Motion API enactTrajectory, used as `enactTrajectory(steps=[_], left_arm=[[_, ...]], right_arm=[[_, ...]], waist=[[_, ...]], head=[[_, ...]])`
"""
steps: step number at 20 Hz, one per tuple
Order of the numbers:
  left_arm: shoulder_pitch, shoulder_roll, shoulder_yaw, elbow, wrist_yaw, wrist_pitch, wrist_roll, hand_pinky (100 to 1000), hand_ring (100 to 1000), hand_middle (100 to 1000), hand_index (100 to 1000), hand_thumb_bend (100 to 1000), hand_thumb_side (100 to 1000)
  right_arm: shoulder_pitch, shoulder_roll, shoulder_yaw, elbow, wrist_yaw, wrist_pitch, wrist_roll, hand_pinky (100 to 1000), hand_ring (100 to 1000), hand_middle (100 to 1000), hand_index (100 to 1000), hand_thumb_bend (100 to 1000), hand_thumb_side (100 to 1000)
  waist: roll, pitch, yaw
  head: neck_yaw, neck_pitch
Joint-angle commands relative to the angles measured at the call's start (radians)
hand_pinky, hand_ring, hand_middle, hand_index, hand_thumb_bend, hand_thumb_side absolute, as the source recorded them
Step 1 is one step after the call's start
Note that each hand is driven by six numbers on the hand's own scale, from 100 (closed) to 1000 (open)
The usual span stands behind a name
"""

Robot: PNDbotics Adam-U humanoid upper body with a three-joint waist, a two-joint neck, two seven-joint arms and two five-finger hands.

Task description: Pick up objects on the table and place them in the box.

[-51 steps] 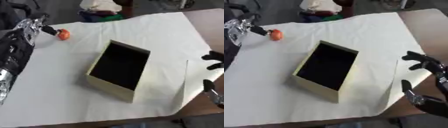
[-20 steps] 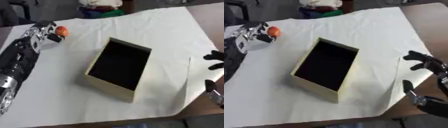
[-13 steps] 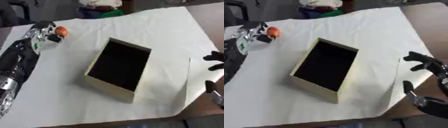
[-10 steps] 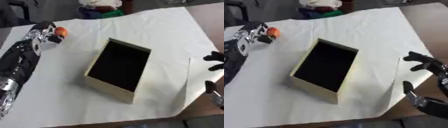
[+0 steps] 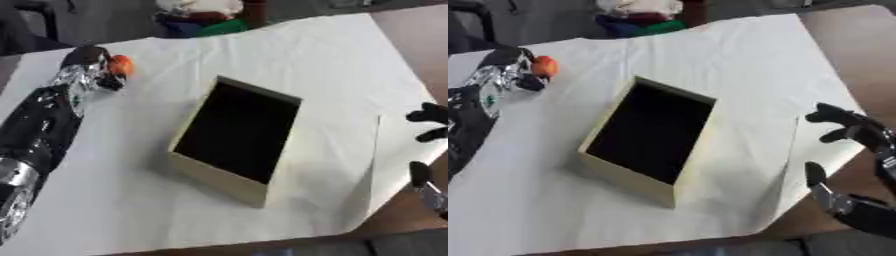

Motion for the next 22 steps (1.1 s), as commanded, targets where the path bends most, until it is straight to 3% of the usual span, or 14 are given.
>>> enactTrajectory(steps=[1,2,4,10,16,22], left_arm=[[-0.014,0.018,0.002,-0.032,-0.035,0.023,0.054,642,518,507,676,235,323],[-0.014,0.017,0.003,-0.036,-0.044,0.033,0.072,625,501,486,648,221,318],[-0.013,0.014,0.004,-0.038,-0.058,0.05,0.11,603,485,461,608,100,274],[-0.01,0.009,0.005,-0.041,-0.049,0.064,0.214,547,424,350,460,100,239],[-0.008,0.021,-0.009,-0.08,0.005,0.044,0.248,548,423,347,456,100,222],[-0.006,0.045,-0.069,-0.22,0.05,-0.023,0.232,558,430,350,460,100,221]], right_arm=[[-0.01,-0.007,-0.002,-0.009,-0.007,-0.001,0.002,673,888,812,985,100,334],[-0.011,-0.007,-0.002,-0.008,-0.008,-0.001,0.003,673,888,812,985,100,334],[-0.011,-0.007,-0.002,-0.008,-0.008,-0.001,0.003,673,888,812,985,100,334],[-0.01,-0.008,-0.003,-0.008,-0.008,-0.001,0.003,674,888,812,985,100,330],[-0.007,-0.011,-0.004,-0.007,-0.009,-0.002,0.001,676,888,812,984,100,326],[-0.004,-0.014,-0.006,-0.005,-0.009,-0.001,-0.001,677,888,813,984,100,324]], waist=[[-0.004,-0.012,-0.001],[-0.004,-0.012,-0.001],[-0.003,-0.012,-0.001],[-0.005,-0.016,0.0],[-0.008,-0.024,0.005],[-0.011,-0.034,0.024]], head=[[-0.002,-0.013],[-0.002,-0.013],[-0.003,-0.014],[-0.006,-0.016],[-0.011,-0.012],[-0.022,-0.009]])
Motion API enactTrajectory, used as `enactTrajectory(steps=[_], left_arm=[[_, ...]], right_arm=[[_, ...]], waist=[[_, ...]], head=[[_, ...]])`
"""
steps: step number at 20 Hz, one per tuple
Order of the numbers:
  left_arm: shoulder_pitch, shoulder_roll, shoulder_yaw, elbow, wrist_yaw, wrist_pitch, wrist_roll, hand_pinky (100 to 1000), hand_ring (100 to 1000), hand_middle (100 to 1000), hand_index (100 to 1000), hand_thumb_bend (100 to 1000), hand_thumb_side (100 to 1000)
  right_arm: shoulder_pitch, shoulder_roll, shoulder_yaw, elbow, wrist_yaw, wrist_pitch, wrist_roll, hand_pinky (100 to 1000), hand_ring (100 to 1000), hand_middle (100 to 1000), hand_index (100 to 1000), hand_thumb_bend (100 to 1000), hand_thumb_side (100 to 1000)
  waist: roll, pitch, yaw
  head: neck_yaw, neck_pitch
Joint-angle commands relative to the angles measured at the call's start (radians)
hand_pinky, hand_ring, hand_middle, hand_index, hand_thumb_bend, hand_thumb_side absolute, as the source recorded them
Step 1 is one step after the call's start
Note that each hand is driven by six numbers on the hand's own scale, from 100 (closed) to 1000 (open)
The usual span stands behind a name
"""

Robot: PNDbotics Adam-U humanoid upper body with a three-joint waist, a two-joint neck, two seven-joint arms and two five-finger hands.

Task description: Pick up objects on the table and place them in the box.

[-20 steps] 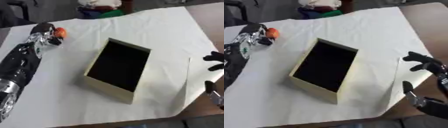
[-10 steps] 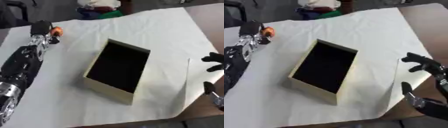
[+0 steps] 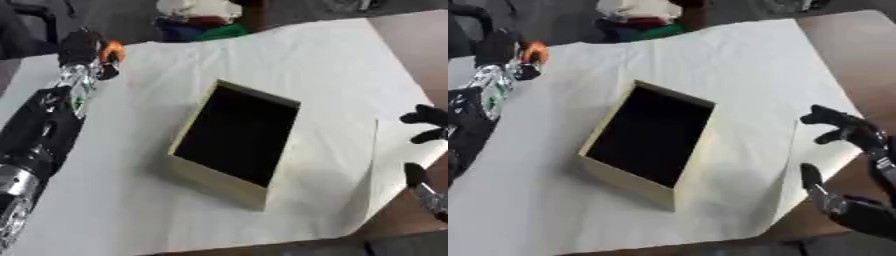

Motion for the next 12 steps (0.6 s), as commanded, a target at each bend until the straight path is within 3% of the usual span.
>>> enactTrajectory(steps=[1,12], left_arm=[[-0.015,0.051,-0.041,-0.099,0.028,-0.047,-0.013,559,430,351,462,100,222],[0.005,0.089,-0.295,-0.394,0.102,-0.228,-0.111,592,442,365,470,100,269]], right_arm=[[-0.006,-0.015,-0.006,-0.01,-0.007,-0.001,-0.003,677,888,813,984,100,323],[0.0,-0.019,-0.004,-0.008,-0.006,-0.003,-0.003,680,888,813,983,100,318]], waist=[[-0.008,-0.022,0.005],[-0.016,-0.03,0.021]], head=[[-0.007,-0.003],[-0.03,0.006]])
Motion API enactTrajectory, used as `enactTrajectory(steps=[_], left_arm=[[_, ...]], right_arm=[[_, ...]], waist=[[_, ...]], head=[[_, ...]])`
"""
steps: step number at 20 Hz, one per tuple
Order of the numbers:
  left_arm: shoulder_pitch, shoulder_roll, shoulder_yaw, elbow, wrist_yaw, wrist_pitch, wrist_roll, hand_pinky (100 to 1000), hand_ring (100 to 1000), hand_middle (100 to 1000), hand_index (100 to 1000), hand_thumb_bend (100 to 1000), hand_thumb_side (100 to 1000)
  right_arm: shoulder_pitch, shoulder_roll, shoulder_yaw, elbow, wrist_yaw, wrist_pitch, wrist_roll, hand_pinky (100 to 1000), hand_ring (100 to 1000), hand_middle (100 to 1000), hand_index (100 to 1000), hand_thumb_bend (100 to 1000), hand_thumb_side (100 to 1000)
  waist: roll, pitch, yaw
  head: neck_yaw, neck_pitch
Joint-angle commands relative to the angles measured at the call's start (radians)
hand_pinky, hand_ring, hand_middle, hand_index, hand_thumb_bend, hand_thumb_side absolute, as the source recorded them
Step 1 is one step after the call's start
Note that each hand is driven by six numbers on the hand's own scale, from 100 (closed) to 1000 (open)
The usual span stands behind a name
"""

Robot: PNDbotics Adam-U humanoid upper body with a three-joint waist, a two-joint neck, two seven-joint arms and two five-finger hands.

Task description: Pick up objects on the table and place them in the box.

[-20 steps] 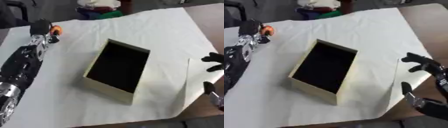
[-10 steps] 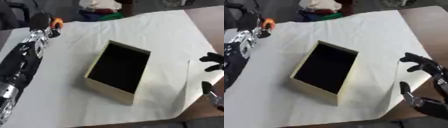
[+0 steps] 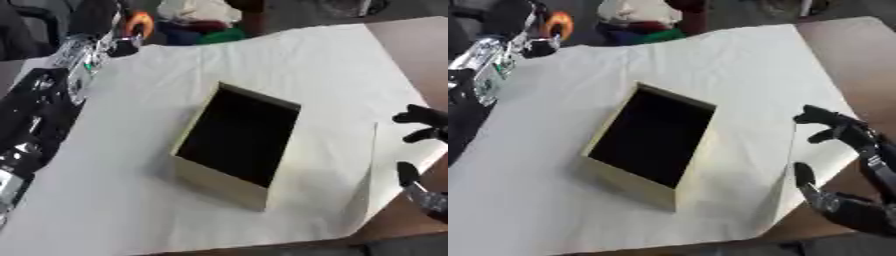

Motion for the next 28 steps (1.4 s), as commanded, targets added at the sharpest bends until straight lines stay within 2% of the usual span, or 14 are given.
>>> enactTrajectory(steps=[1,6,13,16,17,19,23,26,28], left_arm=[[-0.012,0.041,-0.067,-0.1,0.01,-0.052,-0.038,594,443,365,469,100,274],[0.002,0.051,-0.158,-0.237,0.04,-0.137,-0.092,598,445,369,471,100,284],[0.038,0.067,-0.181,-0.417,0.128,-0.244,-0.186,600,448,378,481,100,292],[0.055,0.084,-0.17,-0.498,0.162,-0.236,-0.236,600,448,378,481,100,292],[0.06,0.088,-0.17,-0.526,0.17,-0.225,-0.253,615,466,402,508,100,307],[0.095,0.077,-0.198,-0.575,0.196,-0.234,-0.286,623,474,414,522,100,309],[0.121,0.055,-0.287,-0.56,0.248,-0.264,-0.352,633,488,437,546,100,308],[0.123,0.035,-0.31,-0.535,0.263,-0.274,-0.408,643,501,459,570,100,306],[0.126,0.025,-0.317,-0.523,0.266,-0.28,-0.446,662,529,496,618,100,307]], right_arm=[[-0.005,-0.019,-0.003,-0.009,-0.006,-0.004,-0.001,680,888,813,983,100,318],[-0.003,-0.019,-0.002,-0.009,-0.007,-0.005,0.0,681,888,813,983,100,318],[-0.004,-0.02,-0.001,-0.009,-0.007,-0.005,0.002,680,888,813,983,100,319],[-0.005,-0.02,-0.001,-0.009,-0.008,-0.005,0.002,680,888,813,983,100,319],[-0.006,-0.02,0.0,-0.009,-0.008,-0.005,0.002,681,888,813,983,100,318],[-0.01,-0.022,0.004,-0.01,-0.009,-0.007,0.005,681,888,813,983,100,318],[-0.01,-0.021,0.004,-0.01,-0.011,-0.006,0.006,680,888,813,983,100,320],[-0.01,-0.02,0.004,-0.01,-0.012,-0.006,0.007,680,888,813,983,100,320],[-0.011,-0.02,0.004,-0.01,-0.012,-0.006,0.007,680,888,813,983,100,320]], waist=[[-0.006,-0.018,0.002],[-0.008,-0.019,0.002],[-0.007,-0.018,0.005],[-0.006,-0.018,0.005],[-0.006,-0.017,0.004],[-0.003,-0.017,-0.005],[-0.003,-0.018,-0.005],[-0.003,-0.018,-0.004],[-0.003,-0.018,-0.006]], head=[[-0.006,0.005],[-0.007,0.007],[-0.01,0.006],[-0.011,0.005],[-0.009,0.004],[-0.002,0.001],[-0.003,0.001],[-0.002,0.001],[-0.002,0.0]])
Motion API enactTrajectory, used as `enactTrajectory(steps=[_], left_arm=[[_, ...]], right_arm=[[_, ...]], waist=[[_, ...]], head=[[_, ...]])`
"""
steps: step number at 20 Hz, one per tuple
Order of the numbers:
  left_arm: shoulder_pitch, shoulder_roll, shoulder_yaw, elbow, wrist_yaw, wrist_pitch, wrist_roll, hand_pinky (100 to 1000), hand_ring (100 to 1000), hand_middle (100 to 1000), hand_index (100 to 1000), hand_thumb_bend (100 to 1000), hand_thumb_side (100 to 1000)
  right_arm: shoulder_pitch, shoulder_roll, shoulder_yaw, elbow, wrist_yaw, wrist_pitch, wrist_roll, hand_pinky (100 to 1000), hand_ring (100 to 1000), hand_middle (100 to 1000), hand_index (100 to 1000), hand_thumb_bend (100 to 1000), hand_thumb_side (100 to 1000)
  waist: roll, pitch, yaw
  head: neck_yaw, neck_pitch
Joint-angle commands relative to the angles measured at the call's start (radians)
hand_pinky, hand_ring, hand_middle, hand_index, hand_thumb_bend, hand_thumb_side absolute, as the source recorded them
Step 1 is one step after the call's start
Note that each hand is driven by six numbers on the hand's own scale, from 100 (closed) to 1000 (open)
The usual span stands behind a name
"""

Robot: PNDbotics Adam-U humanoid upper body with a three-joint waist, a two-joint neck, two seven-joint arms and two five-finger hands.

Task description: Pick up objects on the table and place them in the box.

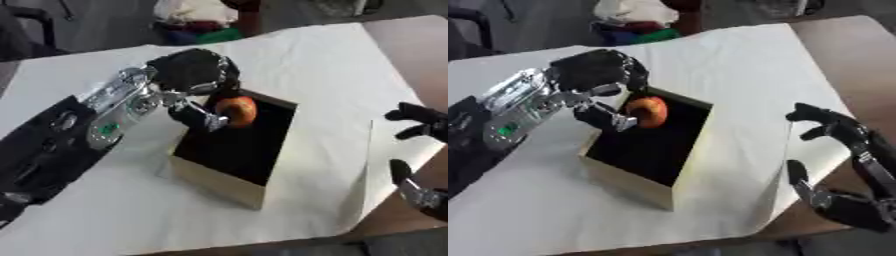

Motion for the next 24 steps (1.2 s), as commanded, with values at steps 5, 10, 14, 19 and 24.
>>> enactTrajectory(steps=[5,10,14,19,24], left_arm=[[-0.011,-0.002,0.006,0.004,-0.036,-0.018,-0.129,728,667,707,852,284,389],[-0.013,0.002,0.036,-0.045,-0.041,0.001,-0.223,774,735,786,930,515,530],[-0.002,0.038,0.12,-0.134,0.004,0.054,-0.193,762,705,753,902,469,606],[0.086,0.056,0.253,-0.267,0.085,0.136,-0.112,746,671,718,887,444,640],[0.203,0.069,0.383,-0.392,0.152,0.216,-0.033,743,664,706,883,439,649]], right_arm=[[-0.008,-0.018,-0.003,-0.011,-0.008,-0.003,0.003,680,888,813,983,100,320],[-0.006,-0.017,-0.003,-0.01,-0.008,-0.003,0.002,680,888,813,983,100,320],[0.0,-0.014,-0.01,-0.009,-0.005,0.0,-0.003,680,888,813,983,100,321],[0.005,-0.01,-0.015,-0.008,-0.001,0.003,-0.008,680,887,812,983,100,321],[0.005,-0.011,-0.019,-0.009,0.003,0.005,-0.014,680,887,812,983,100,320]], waist=[[-0.006,-0.017,-0.002],[-0.008,-0.017,0.0],[-0.015,-0.017,0.019],[-0.022,-0.015,0.045],[-0.024,-0.013,0.058]], head=[[0.003,-0.003],[0.002,-0.002],[-0.009,-0.001],[-0.021,0.001],[-0.022,0.0]])
